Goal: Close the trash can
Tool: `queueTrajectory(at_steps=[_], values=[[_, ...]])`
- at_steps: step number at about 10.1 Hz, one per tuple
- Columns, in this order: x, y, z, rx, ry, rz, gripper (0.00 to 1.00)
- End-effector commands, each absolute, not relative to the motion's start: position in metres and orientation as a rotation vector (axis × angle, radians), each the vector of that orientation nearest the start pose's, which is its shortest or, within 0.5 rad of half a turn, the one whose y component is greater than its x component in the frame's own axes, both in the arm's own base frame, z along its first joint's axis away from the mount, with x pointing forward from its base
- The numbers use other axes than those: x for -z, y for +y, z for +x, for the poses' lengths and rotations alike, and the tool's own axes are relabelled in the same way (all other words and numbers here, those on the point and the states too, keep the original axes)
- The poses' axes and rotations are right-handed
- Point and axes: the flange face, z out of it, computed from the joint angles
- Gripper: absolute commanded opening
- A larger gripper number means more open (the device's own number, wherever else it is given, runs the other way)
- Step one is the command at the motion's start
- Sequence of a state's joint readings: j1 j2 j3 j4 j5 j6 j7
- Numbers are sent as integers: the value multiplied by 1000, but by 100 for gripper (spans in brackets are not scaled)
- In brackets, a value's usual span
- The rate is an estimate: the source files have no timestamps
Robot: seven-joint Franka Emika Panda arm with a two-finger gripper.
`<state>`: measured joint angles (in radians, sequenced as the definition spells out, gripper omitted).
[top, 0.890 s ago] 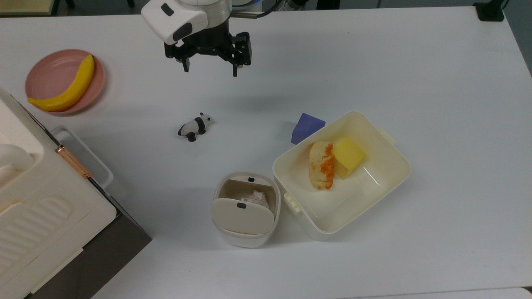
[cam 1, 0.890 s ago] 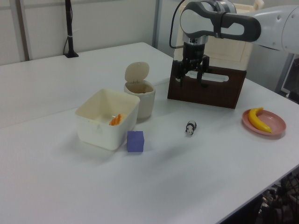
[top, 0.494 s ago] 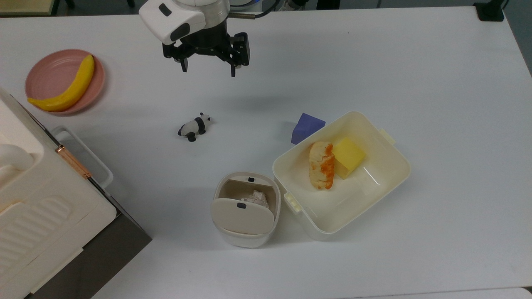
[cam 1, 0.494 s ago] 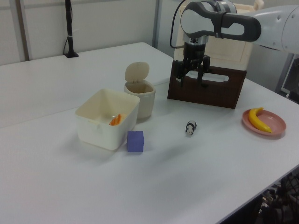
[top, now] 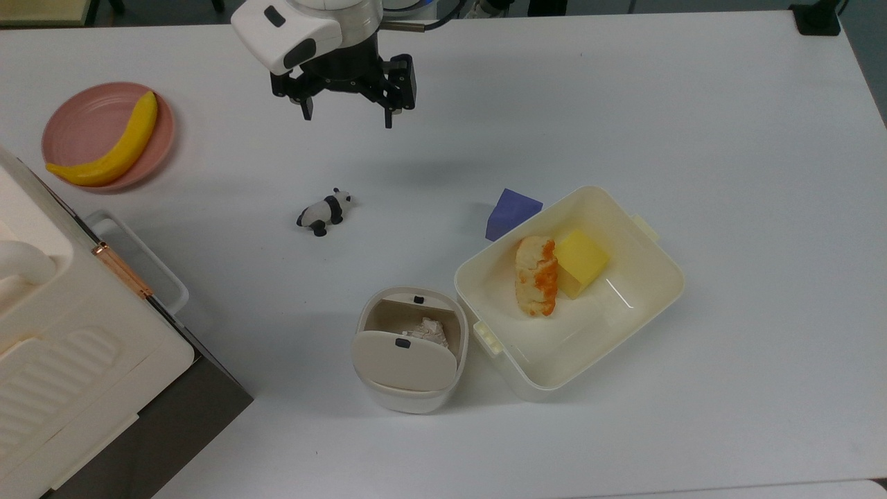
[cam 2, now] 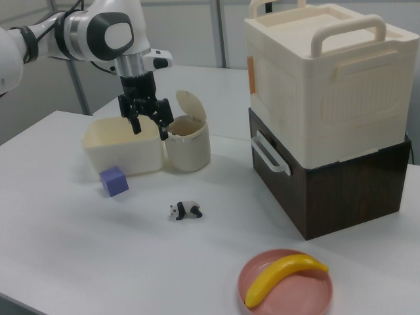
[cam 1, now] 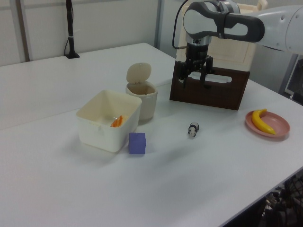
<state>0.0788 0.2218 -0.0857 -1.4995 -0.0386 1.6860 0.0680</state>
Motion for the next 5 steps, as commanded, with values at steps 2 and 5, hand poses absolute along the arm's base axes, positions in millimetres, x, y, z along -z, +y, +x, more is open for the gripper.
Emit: queueTrajectory(at_steps=[2,5], values=[[-536,0,628,-9,114,-3211,100],[-538,9,635,71,107,-3193,100]])
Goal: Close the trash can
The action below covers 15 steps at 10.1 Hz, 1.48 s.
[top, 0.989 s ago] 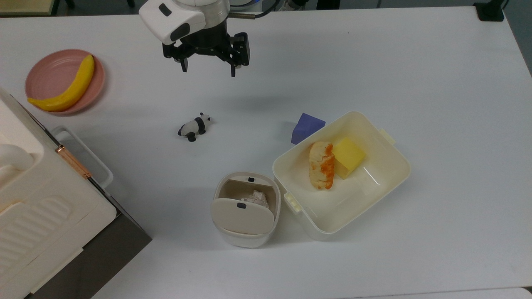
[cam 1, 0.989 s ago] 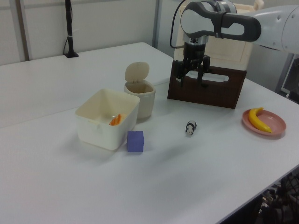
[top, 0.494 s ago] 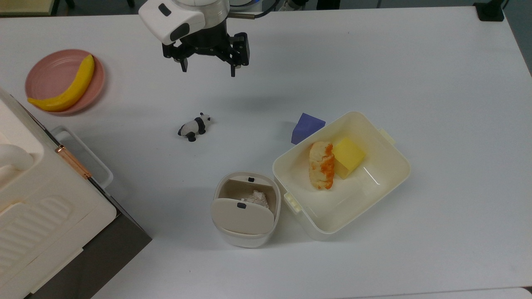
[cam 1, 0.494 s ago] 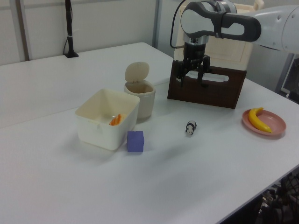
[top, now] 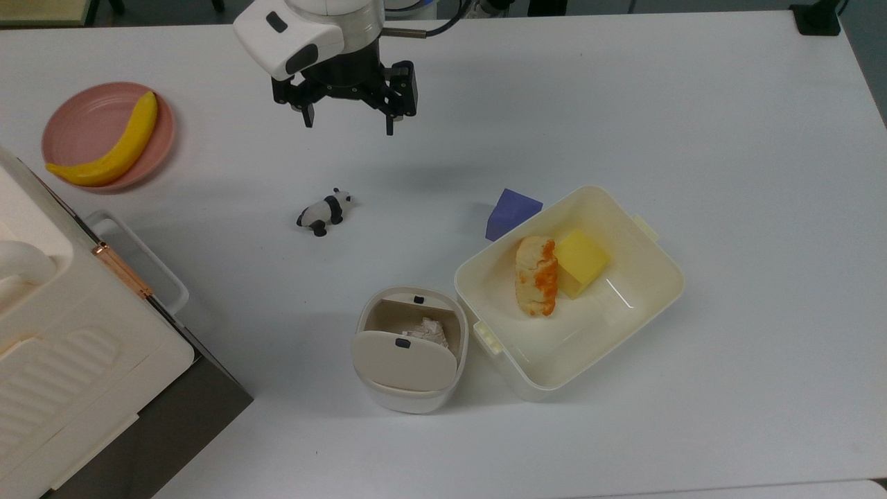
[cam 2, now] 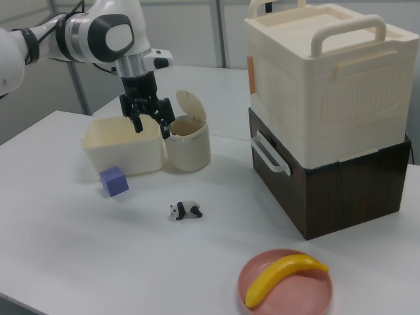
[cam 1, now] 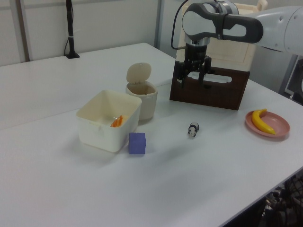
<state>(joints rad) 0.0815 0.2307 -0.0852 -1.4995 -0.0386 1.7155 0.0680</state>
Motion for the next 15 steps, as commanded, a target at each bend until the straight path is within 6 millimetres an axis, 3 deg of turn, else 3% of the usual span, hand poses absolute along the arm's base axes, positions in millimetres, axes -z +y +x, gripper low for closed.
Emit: queueTrajectory(at_steps=[1,3,5,6,8,11,13,15], values=[[-529,11,642,94,107,-3192,100],[-512,16,653,117,112,-3190,100],[-506,32,670,288,235,-3157,96],[-513,33,678,402,219,-3140,69],[-515,37,700,650,215,-3077,6],[-539,51,735,974,317,-2928,0],[-558,50,744,1110,329,-2859,0],[-557,52,758,1197,413,-2800,0]])
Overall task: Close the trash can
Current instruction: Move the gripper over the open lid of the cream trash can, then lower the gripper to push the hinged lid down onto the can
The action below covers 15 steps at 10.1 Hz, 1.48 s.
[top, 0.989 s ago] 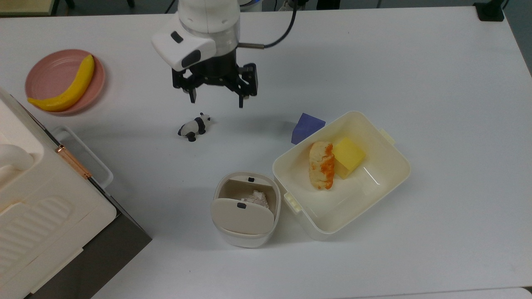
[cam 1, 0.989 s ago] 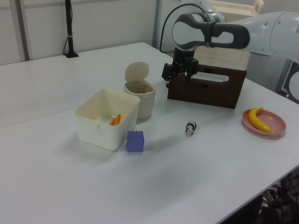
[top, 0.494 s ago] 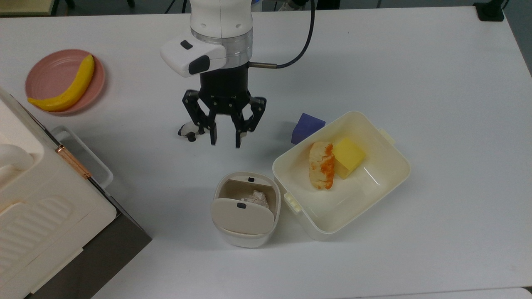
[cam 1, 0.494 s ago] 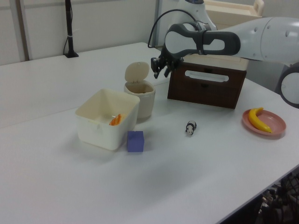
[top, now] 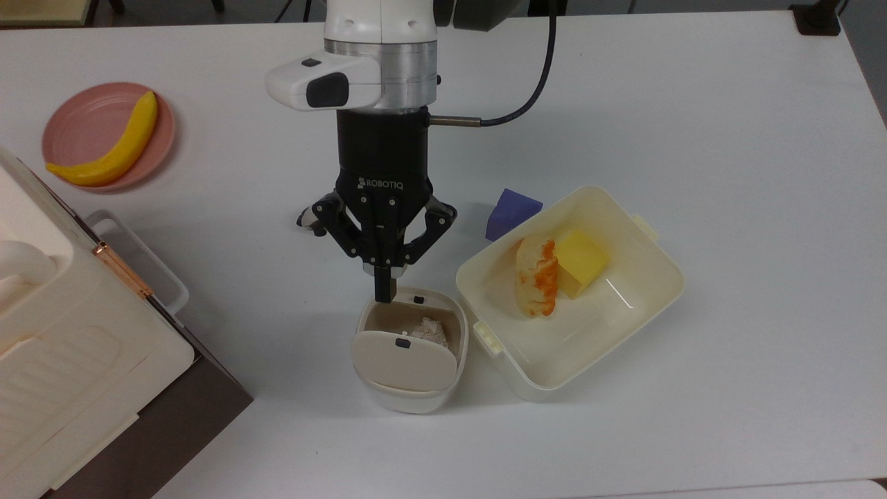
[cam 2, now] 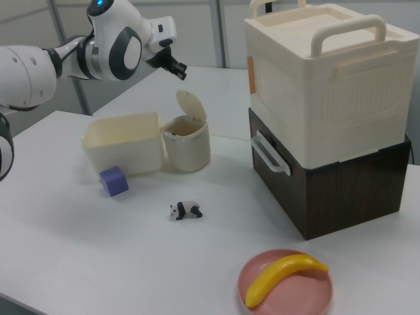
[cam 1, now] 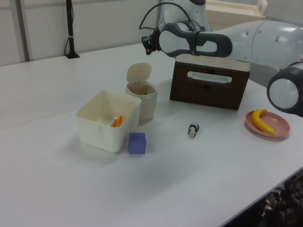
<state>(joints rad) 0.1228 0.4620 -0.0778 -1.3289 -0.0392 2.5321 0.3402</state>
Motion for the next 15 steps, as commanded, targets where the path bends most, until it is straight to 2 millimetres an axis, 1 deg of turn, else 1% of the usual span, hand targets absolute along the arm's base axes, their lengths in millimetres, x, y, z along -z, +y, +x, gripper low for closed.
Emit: queueTrajectory(at_steps=[1,2,3,5,6,7,8,10,11,12,13,14,15], values=[[-544,51,762,1191,406,-2824,0],[-540,53,768,1207,403,-2815,0],[-522,52,778,1196,418,-2826,0],[-501,51,783,1167,411,-2857,0],[-495,52,783,1147,406,-2871,0],[-494,49,781,1110,403,-2897,0],[-484,53,779,1022,362,-2950,0],[-468,52,771,790,275,-3040,0],[-453,53,767,675,221,-3053,0],[-440,53,765,635,206,-3066,0],[-422,56,762,588,188,-3086,0],[-409,69,759,556,151,-3097,0],[-392,76,759,525,136,-3108,0]])
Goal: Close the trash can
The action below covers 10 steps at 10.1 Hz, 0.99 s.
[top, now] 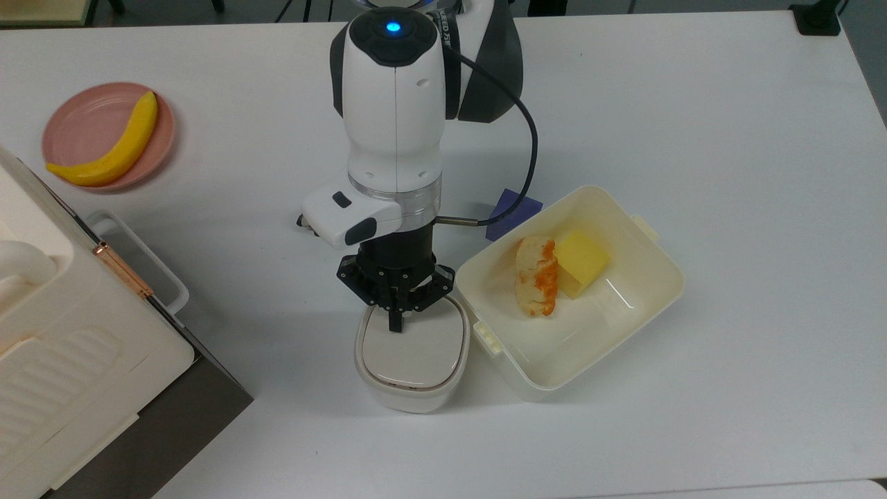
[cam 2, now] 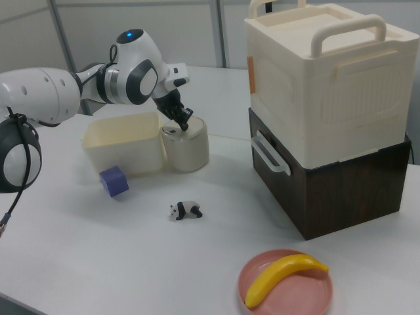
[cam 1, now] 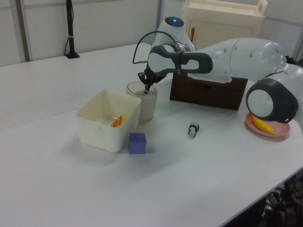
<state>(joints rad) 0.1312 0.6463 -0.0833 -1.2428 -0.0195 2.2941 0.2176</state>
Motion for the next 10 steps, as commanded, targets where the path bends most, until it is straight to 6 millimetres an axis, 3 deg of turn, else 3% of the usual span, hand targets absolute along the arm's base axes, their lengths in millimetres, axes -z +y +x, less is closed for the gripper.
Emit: queueTrajectory(at_steps=[1,3,4,5,7,8,10], values=[[-388,76,759,520,136,-3109,0],[-405,71,759,550,152,-3096,0],[-438,52,755,599,196,-3071,0],[-471,36,745,584,235,-3064,10],[-523,4,700,332,150,-3041,63],[-540,-14,668,167,79,-3043,99],[-551,-19,624,-7,-10,-3077,100]])
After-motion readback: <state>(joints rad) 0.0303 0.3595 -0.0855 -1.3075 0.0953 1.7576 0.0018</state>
